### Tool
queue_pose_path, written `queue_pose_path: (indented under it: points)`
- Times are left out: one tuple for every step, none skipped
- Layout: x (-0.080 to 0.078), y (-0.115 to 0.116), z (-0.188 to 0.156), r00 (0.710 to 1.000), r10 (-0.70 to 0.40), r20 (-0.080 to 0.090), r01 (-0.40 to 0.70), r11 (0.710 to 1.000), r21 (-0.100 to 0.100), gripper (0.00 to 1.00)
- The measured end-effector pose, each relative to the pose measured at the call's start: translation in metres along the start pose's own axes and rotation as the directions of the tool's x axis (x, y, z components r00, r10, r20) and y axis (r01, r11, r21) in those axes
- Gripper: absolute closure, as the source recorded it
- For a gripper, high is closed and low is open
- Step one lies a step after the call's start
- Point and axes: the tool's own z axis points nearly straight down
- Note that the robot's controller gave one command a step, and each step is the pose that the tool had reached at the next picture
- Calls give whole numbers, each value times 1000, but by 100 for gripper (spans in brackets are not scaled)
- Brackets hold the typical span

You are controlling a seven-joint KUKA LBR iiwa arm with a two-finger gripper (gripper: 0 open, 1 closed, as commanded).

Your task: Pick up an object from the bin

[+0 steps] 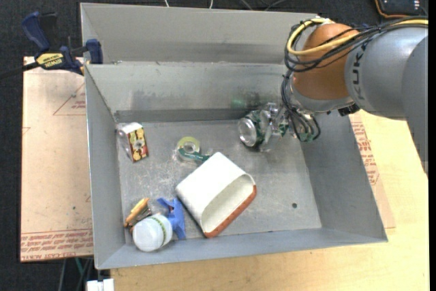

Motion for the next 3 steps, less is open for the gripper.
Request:
queue_pose_path:
  points:
    - [0,0,0,1000,1,-1,-1,1000,0,100]
    - [9,-27,-93,994,105,10,-105,994,0,0]
    - [11,-26,-88,995,104,3,-104,995,-1,100]
